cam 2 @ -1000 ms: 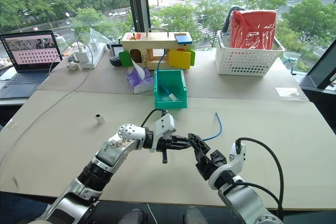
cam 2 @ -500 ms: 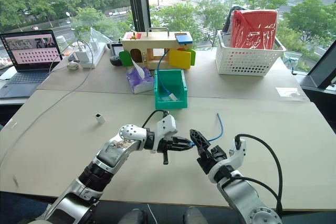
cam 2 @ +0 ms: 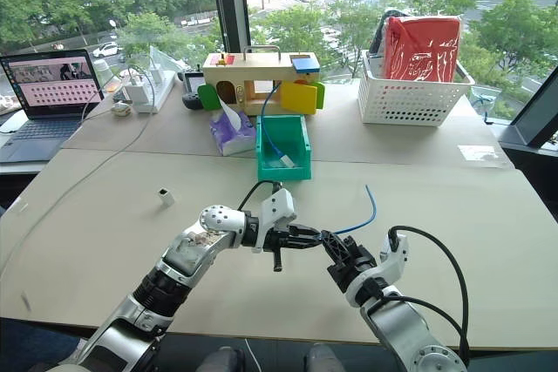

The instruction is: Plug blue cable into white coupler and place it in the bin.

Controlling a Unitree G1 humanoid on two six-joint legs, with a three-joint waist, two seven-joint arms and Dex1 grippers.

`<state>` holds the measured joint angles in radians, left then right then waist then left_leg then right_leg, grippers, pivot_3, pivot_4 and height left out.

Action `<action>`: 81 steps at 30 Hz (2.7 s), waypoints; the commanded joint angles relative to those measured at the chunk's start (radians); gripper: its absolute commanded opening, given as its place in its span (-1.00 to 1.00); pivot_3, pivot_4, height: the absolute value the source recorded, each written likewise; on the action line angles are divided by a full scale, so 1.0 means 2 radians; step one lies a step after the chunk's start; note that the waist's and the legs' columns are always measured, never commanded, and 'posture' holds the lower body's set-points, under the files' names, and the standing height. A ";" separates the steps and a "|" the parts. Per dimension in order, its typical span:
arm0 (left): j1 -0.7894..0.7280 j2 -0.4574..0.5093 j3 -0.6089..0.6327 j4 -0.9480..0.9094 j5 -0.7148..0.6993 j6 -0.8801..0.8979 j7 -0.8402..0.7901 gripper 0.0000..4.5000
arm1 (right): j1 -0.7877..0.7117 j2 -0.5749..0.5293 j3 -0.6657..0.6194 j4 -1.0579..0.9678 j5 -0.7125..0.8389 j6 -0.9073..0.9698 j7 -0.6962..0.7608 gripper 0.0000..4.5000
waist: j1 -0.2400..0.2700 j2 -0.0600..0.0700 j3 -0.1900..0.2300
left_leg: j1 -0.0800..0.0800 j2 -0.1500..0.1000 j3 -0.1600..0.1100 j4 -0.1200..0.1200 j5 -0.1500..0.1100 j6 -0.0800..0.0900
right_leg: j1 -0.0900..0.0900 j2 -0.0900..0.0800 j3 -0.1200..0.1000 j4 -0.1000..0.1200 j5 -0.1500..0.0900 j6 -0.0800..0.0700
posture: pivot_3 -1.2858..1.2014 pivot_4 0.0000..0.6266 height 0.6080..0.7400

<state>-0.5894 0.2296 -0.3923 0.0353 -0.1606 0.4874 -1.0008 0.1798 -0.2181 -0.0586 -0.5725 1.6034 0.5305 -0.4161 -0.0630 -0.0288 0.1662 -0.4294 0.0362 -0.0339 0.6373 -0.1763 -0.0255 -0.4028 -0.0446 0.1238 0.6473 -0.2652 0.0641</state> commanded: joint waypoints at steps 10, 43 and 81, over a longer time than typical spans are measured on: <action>-0.004 0.052 0.032 -0.017 -0.035 0.009 -0.043 0.71 | -0.005 -0.002 -0.021 -0.021 -0.024 -0.019 0.034 -1.00 | -0.002 0.000 0.000 | 0.000 0.000 0.000 0.000 0.000 0.000 | 0.000 0.000 0.000 0.000 0.000 0.000 | 0.03 -0.52 0.89; 0.229 0.171 0.371 0.046 -0.080 -0.194 0.101 0.98 | -0.166 -0.042 -0.008 0.058 -0.099 0.060 0.113 -1.00 | 0.006 -0.001 0.000 | 0.001 0.001 0.002 -0.002 0.000 0.000 | -0.001 0.000 0.000 0.000 0.002 -0.004 | 0.03 -0.52 0.89; 0.020 0.085 0.146 0.131 -0.027 -0.148 -0.006 -0.70 | -0.141 -0.091 0.029 -0.069 -0.333 0.083 0.159 -1.00 | 0.010 -0.001 0.000 | -0.001 0.000 0.001 -0.001 0.000 0.000 | -0.001 0.000 -0.001 0.000 0.002 -0.004 | 0.03 -0.52 0.89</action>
<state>-0.5107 0.4185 -0.0318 0.3804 -0.2392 0.1378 -1.0111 -0.1015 -0.4017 0.0208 -0.6706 0.9709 0.7211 -0.0934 -0.0422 -0.0313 0.1661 -0.4304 0.0365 -0.0329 0.6354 -0.1762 -0.0258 -0.4044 -0.0452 0.1224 0.6475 -0.2609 0.0564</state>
